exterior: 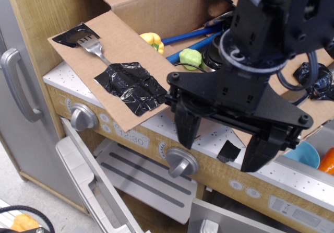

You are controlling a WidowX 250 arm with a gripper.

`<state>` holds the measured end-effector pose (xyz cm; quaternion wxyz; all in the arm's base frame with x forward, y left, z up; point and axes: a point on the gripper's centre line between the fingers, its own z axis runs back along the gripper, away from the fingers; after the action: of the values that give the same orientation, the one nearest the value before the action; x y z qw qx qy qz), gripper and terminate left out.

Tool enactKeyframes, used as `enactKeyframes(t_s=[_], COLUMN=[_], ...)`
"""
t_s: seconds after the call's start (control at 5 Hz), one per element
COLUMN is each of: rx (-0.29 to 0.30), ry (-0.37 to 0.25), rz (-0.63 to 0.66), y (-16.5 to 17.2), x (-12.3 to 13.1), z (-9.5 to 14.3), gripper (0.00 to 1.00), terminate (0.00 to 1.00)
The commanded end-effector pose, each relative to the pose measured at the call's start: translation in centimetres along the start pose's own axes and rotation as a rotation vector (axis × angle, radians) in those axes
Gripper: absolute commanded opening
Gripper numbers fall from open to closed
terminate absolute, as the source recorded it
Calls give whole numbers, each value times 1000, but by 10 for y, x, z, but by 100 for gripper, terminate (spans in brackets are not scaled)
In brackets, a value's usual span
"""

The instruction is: Close large4fbox flaps

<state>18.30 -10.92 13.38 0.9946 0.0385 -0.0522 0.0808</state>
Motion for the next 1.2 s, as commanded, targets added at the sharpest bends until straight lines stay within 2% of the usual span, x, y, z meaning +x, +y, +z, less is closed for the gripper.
enactKeyframes(t_s=[0.0,0.2,0.4,0.6,0.8,1.0], rx=[0,14,31,18,-19,-12], ry=[0,-24,-83,-134,-218,-274], rz=[0,22,5,-22,-62,-99], y=[0,2,20,30,35,39], x=[0,-6,-7,-3,4,9], z=[0,-9,-29,-44,-61,-74], gripper=[100,100,100,100,100,100], terminate=[0,0,0,0,0,0])
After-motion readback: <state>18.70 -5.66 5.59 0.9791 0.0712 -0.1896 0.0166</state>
